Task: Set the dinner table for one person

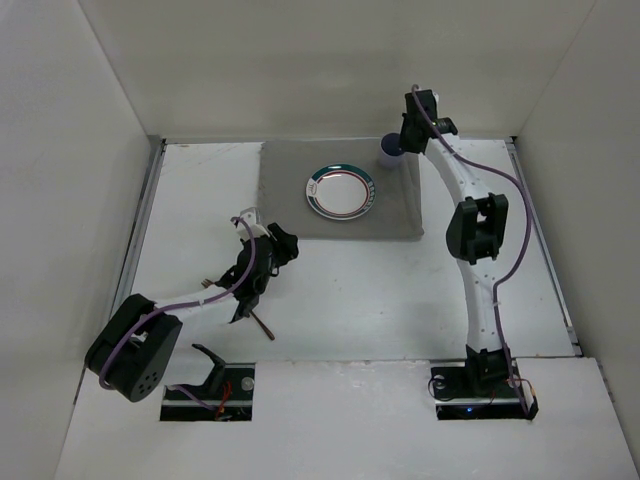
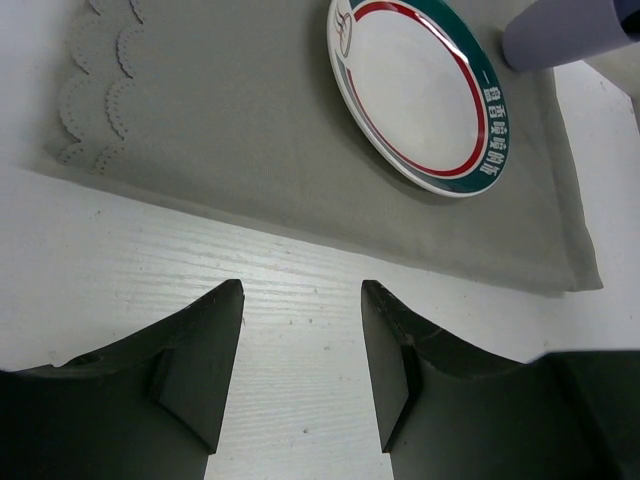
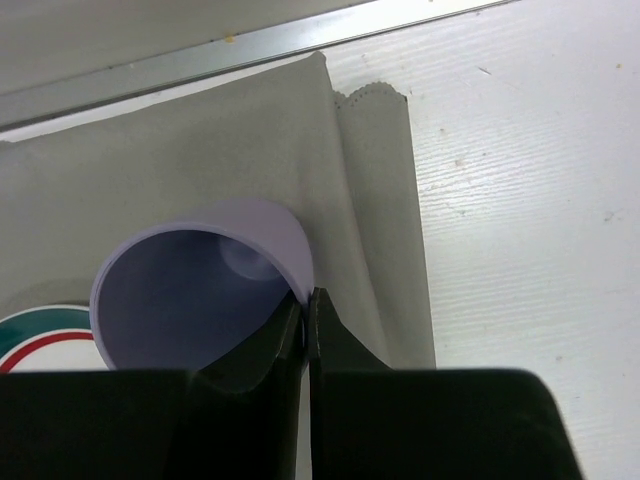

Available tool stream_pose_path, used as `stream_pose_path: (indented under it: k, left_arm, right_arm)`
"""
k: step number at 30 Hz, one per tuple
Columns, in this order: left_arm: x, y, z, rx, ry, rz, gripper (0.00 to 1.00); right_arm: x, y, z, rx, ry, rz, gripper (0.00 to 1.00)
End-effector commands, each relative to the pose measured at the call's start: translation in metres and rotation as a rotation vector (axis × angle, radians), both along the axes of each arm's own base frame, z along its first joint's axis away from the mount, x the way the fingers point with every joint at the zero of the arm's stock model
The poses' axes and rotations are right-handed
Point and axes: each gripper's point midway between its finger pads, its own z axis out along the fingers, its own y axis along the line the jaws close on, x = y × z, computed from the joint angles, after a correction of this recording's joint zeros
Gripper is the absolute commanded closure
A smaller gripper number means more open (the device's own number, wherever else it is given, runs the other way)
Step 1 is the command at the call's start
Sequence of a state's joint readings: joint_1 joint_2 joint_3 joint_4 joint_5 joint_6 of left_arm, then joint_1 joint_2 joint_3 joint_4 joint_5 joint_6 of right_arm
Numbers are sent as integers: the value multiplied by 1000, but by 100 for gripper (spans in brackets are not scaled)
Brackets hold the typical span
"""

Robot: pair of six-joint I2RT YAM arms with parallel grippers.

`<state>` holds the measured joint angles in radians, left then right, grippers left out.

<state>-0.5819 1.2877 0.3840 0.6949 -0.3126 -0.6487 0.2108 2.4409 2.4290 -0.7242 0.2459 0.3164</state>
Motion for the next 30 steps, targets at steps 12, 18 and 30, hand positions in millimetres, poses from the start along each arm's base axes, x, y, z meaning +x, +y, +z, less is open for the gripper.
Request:
stream_pose_path:
  k: [12, 18, 30]
  left_arm:
    - [10, 4, 17, -31, -44, 20, 52]
    - [10, 7, 17, -22, -38, 28, 52]
    - [13, 29, 14, 68, 9, 120, 76]
  right_arm:
    - [9, 1, 43, 14, -75, -24, 50]
    - [2, -1, 91, 32, -152, -24, 46]
    - [-98, 7, 222, 37, -418, 71, 47]
